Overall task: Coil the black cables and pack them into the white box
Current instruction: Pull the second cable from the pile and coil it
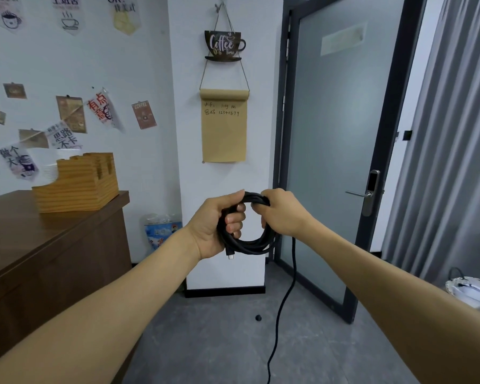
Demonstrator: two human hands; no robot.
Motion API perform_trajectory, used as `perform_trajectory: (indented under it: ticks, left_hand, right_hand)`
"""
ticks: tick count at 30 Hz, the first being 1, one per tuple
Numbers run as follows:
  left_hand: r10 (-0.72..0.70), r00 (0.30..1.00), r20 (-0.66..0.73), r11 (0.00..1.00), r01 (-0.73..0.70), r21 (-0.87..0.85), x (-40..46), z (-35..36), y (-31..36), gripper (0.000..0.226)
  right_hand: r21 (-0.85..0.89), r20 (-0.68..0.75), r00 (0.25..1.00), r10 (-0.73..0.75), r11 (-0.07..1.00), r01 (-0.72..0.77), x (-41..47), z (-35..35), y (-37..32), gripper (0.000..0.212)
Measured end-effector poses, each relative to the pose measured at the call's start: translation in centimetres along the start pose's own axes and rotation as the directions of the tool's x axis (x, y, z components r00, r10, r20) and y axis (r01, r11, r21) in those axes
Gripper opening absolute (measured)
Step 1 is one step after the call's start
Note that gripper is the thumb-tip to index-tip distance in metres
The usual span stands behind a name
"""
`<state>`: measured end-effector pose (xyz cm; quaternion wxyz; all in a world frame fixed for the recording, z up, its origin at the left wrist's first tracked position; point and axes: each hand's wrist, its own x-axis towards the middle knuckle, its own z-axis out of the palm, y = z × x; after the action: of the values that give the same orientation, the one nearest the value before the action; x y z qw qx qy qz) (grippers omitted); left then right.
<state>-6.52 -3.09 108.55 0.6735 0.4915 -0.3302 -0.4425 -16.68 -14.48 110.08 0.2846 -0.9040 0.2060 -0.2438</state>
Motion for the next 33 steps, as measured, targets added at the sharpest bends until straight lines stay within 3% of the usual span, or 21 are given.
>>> perform_trajectory:
  ticks: [7,19,23,26,29,33]
  left_hand:
    - [0.049,0.990,-0.130,0.994,-0.035,0.107,0.1,0.2,0.0,0.042]
    - [0.135,0.976,-0.172,0.954,-0.082,0.288,0.5,0.6,-0.1,0.046]
    - [0.124,0.966,-0.228,0.969,-0.068,0.239,0.6,0.1,-0.1,0.046]
    - [0.122,0.950,-0.287,0.977,-0.063,0.206,0.9,-0.9,0.1,0.045]
    - [0.124,0.926,-0.355,0.985,-0.073,0.156,1.0,-1.9,0.5,0.045]
    - [0.146,0.863,-0.484,0.989,-0.111,0.101,0.9,-3.7,2.0,0.043]
  right_hand:
    - [0.009,0.015,1.000,0.010,1.000,-0.010,0.4,0.7,-0.4,0.023]
    - [0.065,0.051,0.999,-0.018,0.998,0.015,-0.2,-0.2,0.4,0.022]
    - [0.237,0.107,0.994,-0.016,0.972,-0.010,-0.8,-1.3,1.7,0.033]
    - [0.393,0.114,0.993,0.010,0.918,-0.055,-1.3,-2.2,3.0,0.026]
    - [0.376,0.104,0.993,0.063,0.921,-0.098,-1.7,-2.6,4.7,0.012]
    - [0.384,0.050,0.987,0.151,0.910,-0.159,-2.6,-2.7,7.6,0.014]
